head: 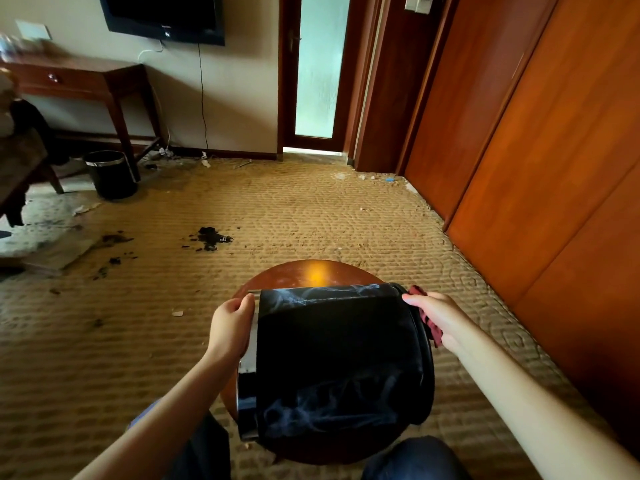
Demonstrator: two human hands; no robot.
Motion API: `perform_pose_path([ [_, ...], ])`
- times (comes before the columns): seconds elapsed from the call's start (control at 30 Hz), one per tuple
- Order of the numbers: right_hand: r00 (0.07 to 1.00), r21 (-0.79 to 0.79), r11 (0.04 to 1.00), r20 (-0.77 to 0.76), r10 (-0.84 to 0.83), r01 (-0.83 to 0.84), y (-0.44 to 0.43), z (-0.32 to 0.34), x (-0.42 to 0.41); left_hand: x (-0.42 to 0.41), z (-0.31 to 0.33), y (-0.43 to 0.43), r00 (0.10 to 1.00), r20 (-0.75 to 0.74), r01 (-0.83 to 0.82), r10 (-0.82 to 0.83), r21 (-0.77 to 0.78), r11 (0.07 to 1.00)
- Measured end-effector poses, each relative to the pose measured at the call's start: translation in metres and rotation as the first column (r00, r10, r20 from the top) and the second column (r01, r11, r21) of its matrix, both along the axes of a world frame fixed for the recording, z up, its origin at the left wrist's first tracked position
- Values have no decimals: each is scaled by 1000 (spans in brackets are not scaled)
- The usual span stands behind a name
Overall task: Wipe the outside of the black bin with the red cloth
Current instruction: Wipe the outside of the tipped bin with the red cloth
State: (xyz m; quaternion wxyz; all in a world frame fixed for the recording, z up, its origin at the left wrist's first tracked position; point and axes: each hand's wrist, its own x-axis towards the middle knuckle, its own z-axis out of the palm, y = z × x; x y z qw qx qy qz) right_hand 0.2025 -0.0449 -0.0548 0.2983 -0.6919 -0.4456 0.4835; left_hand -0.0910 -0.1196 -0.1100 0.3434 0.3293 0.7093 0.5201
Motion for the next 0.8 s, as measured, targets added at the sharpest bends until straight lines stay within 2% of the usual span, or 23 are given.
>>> perform_pose_path([
  [0.17, 988, 38, 999, -156, 5, 1, 11, -8, -21, -9, -11, -20, 995, -43, -79, 85, 135, 988],
  [0.33, 981, 37, 999, -191, 17, -10, 10, -20, -19, -11, -17, -34, 992, -23, -114, 123, 248, 962],
  [0.47, 959, -2, 1000, -282, 27, -29, 0, -18, 4, -1, -17, -40, 991, -44, -105, 124, 301, 948],
  [0.53, 962, 17, 999, -270, 35, -31, -5, -14, 24, 4, -17, -43, 990, -60, -100, 125, 320, 942],
  [0.63, 968, 89, 995, -250, -12, 35, -12, 4, 49, 10, -21, -43, 990, -49, -110, 133, 330, 937],
  [0.8, 931, 118, 983, -353, -90, 140, -20, 27, 65, 23, -16, -38, 988, -23, -134, 152, 357, 925],
])
